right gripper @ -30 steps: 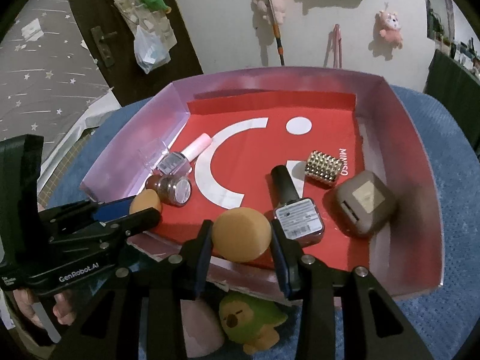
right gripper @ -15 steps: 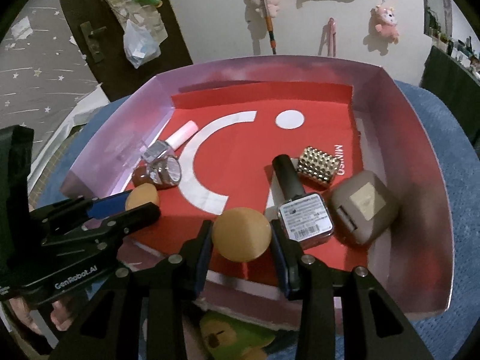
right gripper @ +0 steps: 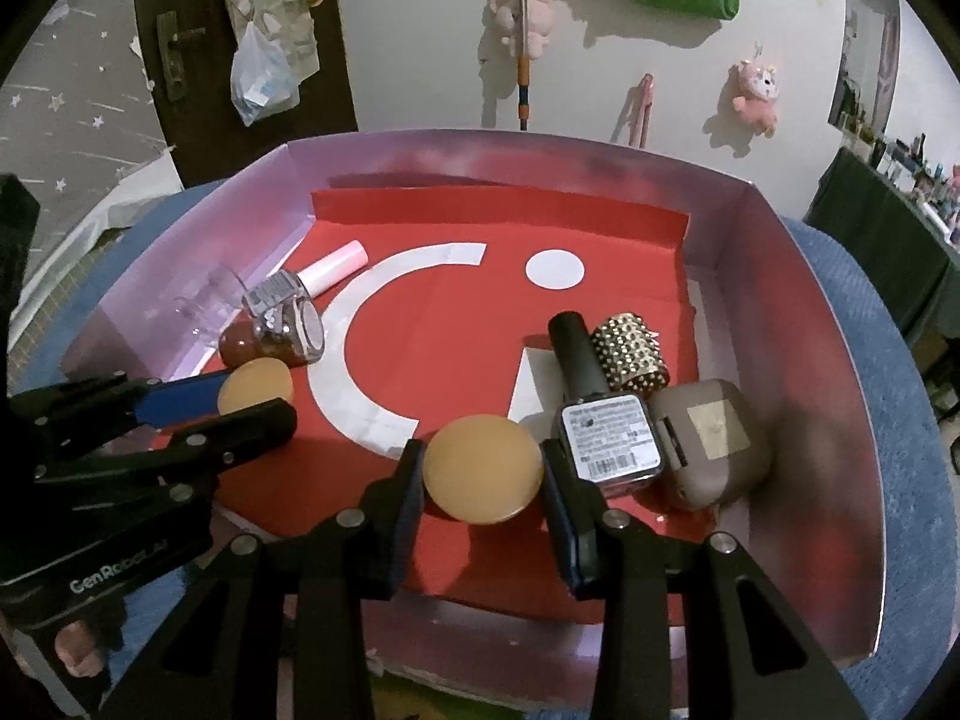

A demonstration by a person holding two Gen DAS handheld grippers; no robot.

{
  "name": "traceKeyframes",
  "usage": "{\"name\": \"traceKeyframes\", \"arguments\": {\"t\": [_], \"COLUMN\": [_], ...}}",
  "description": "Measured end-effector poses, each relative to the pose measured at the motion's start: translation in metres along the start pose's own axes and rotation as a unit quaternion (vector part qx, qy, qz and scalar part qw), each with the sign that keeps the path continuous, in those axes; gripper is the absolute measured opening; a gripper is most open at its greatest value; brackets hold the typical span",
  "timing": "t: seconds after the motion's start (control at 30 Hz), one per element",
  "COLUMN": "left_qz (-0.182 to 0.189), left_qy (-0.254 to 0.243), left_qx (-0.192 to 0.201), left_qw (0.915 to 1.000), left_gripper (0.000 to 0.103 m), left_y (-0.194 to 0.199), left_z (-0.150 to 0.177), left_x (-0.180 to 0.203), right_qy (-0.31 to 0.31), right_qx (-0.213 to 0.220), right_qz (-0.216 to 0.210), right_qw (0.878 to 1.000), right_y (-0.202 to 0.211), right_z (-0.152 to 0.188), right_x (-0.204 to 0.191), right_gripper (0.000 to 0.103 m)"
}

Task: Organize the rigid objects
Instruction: 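Carry the tan ball and tan disc over the pink box with both tools, then lower the ball and disc onto the red liner and open both tools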

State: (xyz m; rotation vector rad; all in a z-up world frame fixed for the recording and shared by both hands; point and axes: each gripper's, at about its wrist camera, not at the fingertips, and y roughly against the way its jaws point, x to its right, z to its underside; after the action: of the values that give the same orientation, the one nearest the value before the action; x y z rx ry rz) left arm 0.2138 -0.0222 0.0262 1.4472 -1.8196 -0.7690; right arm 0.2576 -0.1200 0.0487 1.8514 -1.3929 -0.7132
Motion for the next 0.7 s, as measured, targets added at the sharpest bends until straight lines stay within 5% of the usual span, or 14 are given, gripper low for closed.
{"name": "traceKeyframes", "arguments": {"t": [0.7], "left_qz": [-0.003], "left_qy": [-0.001], "left_qx": [0.003], "left_qw": [1.0000], "left_gripper": [0.036], "left_y": [0.0009], "left_z": [0.0012], "left_x": [0.0003], "right_qy": [0.003], "right_qx": [-0.005], "right_qz": [0.009], "right_qw": [1.000], "right_y": [-0.0029], "right_z": [0.0001], "right_x": [-0.0005], "right_gripper": [0.040]}}
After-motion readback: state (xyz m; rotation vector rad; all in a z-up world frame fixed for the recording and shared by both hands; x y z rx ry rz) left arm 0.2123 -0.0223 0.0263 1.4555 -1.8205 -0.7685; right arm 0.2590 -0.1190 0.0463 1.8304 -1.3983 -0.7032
